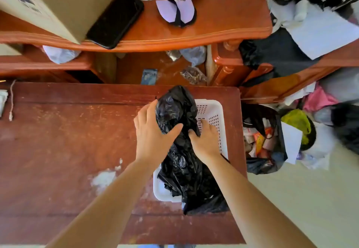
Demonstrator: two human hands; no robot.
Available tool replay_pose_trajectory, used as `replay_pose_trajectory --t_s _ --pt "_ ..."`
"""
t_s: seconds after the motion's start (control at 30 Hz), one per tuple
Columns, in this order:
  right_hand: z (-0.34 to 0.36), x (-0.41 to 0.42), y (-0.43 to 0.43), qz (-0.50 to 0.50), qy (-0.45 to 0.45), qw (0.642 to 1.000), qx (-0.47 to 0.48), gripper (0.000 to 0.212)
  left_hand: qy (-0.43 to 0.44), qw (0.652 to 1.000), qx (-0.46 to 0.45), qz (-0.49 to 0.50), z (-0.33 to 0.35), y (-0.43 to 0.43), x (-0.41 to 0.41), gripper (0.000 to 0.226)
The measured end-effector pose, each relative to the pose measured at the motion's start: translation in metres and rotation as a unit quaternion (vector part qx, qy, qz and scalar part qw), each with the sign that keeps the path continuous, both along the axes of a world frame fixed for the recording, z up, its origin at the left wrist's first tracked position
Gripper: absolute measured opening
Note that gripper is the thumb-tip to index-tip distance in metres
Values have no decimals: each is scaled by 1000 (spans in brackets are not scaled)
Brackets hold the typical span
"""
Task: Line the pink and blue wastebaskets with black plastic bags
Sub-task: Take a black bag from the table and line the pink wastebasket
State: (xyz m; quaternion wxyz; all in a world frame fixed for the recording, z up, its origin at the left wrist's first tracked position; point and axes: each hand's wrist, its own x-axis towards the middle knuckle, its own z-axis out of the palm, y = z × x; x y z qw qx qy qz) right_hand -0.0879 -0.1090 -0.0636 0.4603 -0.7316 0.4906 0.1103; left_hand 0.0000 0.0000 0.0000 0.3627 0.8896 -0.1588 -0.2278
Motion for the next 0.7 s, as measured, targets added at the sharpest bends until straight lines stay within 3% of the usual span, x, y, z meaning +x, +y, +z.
replay_pose_trajectory --t_s 0.07,0.17,0.27,0.43,0.6,0.7 --pt "-8 5 -3 12 -31 997 -63 15 -41 999 0 14 -7 -6 1 50" --pt "-10 -6 -10 -13 -59 991 -122 45 -49 996 -52 52 -4 -3 -8 28" --pt "13 -29 -22 -71 -114 974 -185 36 5 991 -92 92 14 9 -18 28" --pt "69 -62 -29 -132 -223 950 -176 17 128 957 -136 224 47 20 -23 31" --pt "129 -65 -27 -114 -238 956 -126 25 185 939 -215 196 98 23 -21 24" --pt "162 -66 -24 -147 -231 956 -102 30 188 937 -272 113 137 26 -16 14"
